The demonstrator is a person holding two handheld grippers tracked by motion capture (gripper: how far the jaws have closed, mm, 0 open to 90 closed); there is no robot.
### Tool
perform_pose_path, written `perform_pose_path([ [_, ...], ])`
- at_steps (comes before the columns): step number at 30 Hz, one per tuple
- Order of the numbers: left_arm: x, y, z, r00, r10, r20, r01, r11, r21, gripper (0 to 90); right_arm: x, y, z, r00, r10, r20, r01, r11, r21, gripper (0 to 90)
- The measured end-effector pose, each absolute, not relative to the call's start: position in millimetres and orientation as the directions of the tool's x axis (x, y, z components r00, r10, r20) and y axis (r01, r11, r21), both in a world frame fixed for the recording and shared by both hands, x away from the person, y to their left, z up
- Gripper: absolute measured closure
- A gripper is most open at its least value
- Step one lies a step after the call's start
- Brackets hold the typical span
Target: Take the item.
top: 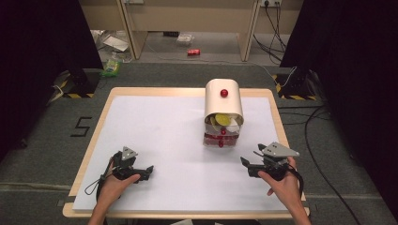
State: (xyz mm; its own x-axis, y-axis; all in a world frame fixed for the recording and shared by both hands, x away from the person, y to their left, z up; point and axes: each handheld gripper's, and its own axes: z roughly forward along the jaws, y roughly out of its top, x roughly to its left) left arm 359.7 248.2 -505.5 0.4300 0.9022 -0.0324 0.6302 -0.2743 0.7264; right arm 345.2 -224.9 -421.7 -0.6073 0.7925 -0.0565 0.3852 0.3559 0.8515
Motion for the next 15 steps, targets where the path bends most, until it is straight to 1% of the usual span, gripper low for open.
perform_pose_path([
  [15, 359.7, 248.1, -505.6, 0.428, 0.903, -0.035, 0.63, -0.271, 0.728, 0.0, 350.0, -191.9, -389.7, -0.664, 0.742, -0.092, 0.303, 0.379, 0.874, 17.9],
])
